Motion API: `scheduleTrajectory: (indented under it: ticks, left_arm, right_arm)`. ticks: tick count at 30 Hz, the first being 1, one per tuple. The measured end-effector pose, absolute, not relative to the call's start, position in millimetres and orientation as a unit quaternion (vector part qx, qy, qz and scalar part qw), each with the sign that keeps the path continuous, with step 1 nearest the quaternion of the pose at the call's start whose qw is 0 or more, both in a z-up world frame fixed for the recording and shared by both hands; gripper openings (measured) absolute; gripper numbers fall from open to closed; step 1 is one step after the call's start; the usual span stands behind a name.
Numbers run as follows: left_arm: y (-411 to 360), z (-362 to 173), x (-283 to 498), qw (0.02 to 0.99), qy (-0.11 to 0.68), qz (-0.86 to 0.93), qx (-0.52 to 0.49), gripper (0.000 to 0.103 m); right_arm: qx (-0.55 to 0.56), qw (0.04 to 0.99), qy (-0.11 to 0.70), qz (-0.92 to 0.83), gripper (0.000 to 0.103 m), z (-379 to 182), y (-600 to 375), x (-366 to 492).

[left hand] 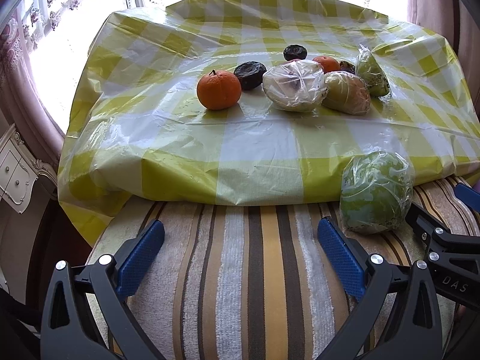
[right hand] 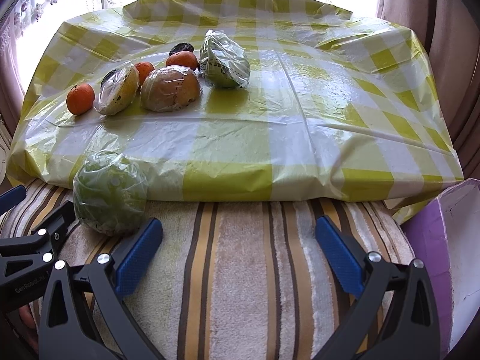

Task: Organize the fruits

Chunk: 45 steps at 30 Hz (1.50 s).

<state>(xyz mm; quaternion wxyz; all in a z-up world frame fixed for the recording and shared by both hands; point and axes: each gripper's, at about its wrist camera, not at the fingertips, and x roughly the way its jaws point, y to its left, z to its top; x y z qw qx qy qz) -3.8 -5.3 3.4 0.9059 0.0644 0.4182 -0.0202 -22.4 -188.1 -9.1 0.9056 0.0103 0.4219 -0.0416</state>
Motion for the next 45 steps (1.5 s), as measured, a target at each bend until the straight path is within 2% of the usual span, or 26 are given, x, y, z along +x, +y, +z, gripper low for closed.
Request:
scheduleTrajectory:
  ticks: [13,30,39,45]
  left_arm:
    - [-0.1,5.5,-7.6,0.908,0.415,-0.029,0.049,0.099]
    - [2.4,5.5,-10.8,0.912,0.408,-0.033,0.038,0.099]
    - [19.6,20.4,-22.6,0.930,0.366,-0.011,-0.010,0.098]
    - [37.1,38.2,-18.7,0.939,0.340,-0.009,-0.042,0.094]
  right_arm:
    - [0.013,0.899,0.437,-0.005,0.102,-2.6,-193.7,-23.6]
    - [-0.017,0.923,0.384,0.021,0.102,16.1,-174.2,-50.2]
    - [-0.024,0.922,0.380,0.064,0.102,21.9,-152.0,-44.1]
    - [-0.018,0.922,0.380,0.071,0.102,23.2,-137.4,-30.9]
